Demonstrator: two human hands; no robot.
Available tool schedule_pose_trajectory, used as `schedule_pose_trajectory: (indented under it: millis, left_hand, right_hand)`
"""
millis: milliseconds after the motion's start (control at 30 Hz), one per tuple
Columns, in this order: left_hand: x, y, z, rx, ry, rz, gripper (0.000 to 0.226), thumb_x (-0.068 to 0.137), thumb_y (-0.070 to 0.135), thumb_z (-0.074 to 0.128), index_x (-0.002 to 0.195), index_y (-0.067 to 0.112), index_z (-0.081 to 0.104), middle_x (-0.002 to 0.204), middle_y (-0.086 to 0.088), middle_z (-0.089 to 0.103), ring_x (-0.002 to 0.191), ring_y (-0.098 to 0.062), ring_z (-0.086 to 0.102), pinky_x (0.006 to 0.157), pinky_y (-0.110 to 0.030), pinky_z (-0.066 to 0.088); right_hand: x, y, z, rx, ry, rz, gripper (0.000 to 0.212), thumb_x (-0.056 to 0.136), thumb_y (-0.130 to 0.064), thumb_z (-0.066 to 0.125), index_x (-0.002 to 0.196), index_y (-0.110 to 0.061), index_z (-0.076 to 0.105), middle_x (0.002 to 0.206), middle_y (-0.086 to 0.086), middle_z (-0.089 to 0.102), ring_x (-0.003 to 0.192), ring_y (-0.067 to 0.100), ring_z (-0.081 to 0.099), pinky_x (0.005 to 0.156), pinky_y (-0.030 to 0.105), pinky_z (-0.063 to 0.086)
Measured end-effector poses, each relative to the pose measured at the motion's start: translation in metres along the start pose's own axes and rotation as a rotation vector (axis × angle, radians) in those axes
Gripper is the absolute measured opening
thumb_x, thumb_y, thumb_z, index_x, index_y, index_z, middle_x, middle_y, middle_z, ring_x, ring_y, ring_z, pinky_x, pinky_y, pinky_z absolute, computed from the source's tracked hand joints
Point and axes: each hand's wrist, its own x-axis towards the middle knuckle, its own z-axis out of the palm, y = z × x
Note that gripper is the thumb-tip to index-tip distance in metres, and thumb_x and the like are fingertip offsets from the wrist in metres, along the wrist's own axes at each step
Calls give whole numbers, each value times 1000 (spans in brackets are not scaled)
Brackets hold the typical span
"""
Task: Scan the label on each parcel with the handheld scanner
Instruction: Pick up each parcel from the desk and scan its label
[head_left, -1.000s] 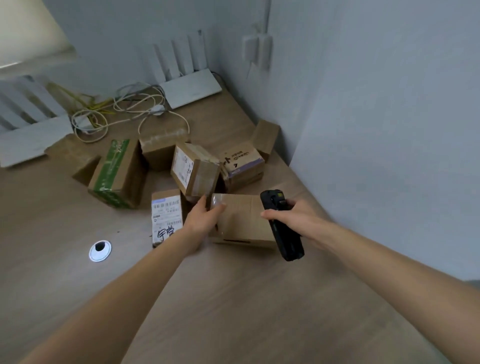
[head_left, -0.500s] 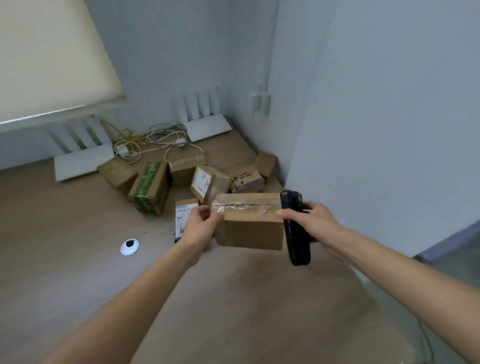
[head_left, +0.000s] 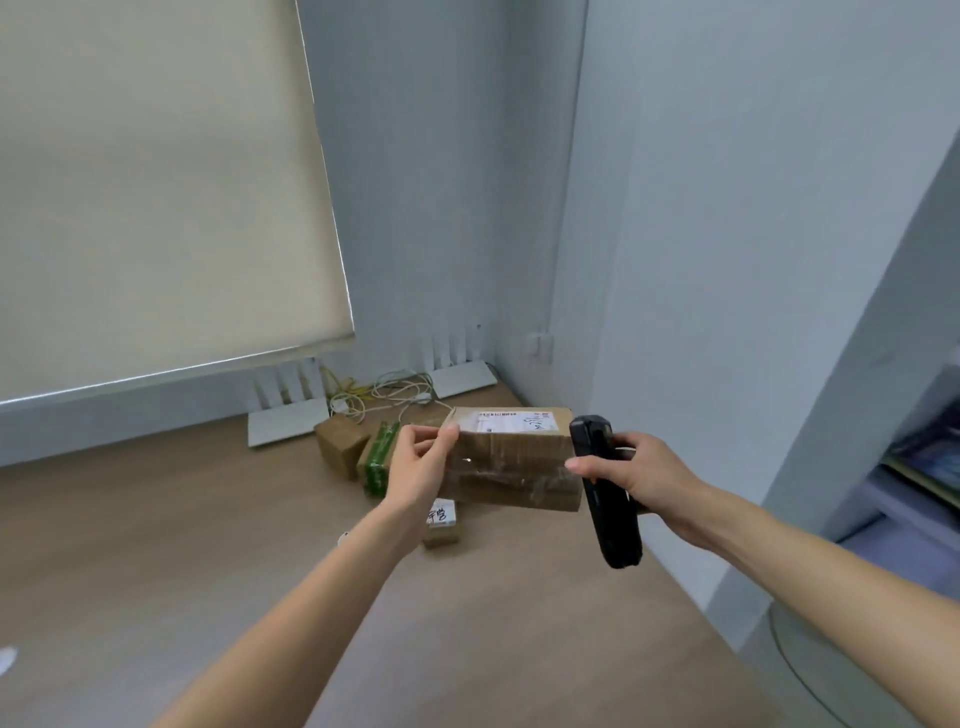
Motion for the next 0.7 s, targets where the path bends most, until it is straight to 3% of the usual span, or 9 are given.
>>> schedule_pose_trajectory:
  millis: [67,167,200,300,400,467,633,700]
  left_hand:
    - [-16,22,-6,-24,-4,12,33,91,37,70,114,16,57,102,-6,68,75,-17,62,47,-20,45]
    - [-30,46,-13,-25,-48,31,62,70,55,76,124,28,60,118,-4,68,101,-23,67,79,-38,57]
    - [-34,52,-16,-40,-69,27,62,73,53,76,128,28,61,120,-5,68,104,-24,67,83,-40,57]
    - [-47,72,-22,-96,-153,10,37,92,33,69,128,31,62,113,-3,71,92,-18,69,68,-29,57]
    - [-55,85,-25,-60,-199,10,41,91,30,69,131,38,61,118,-2,67,104,-22,65,83,-41,61]
    - [-62,92,-24,-35,-193,35,42,90,24,69,129,39,63,118,-3,65,104,-21,63,78,-37,60]
    - [-70,95,-28,1,-165,125,50,86,12,70,124,43,63,115,-13,64,97,-25,65,62,-24,54]
    - [-73,94,-30,41,-146,152,58,83,8,70,127,45,59,117,-14,62,95,-26,65,60,-22,53]
  right_hand:
    - [-16,-16,-7,-9,-13,-27,73,67,-35,97,127,-14,62,110,6,75,95,21,74,70,32,55]
    - [-32,-38,-19,-45,-45,-75,81,54,-43,92,125,-17,62,112,5,75,96,20,74,69,30,53]
    - [-36,-45,-23,-61,-57,-92,80,53,-44,91,123,-18,63,113,4,75,97,20,74,70,29,53]
    - [-43,-61,-33,-86,-90,-127,75,53,-41,93,120,-21,65,113,2,76,98,18,74,73,28,53]
    - [-49,-69,-41,-129,-129,-138,62,65,-27,99,117,-20,67,112,2,76,98,17,74,74,24,54]
    - [-50,-71,-45,-186,-142,-154,56,68,-20,97,115,-19,67,110,3,76,96,16,75,73,20,55]
    - [-50,-77,-46,-403,-123,-240,65,52,-38,99,110,-25,72,101,-5,77,92,12,74,85,27,59]
    - [-52,-82,-45,-482,-111,-258,60,50,-44,96,103,-28,75,95,-9,77,89,10,73,84,30,60]
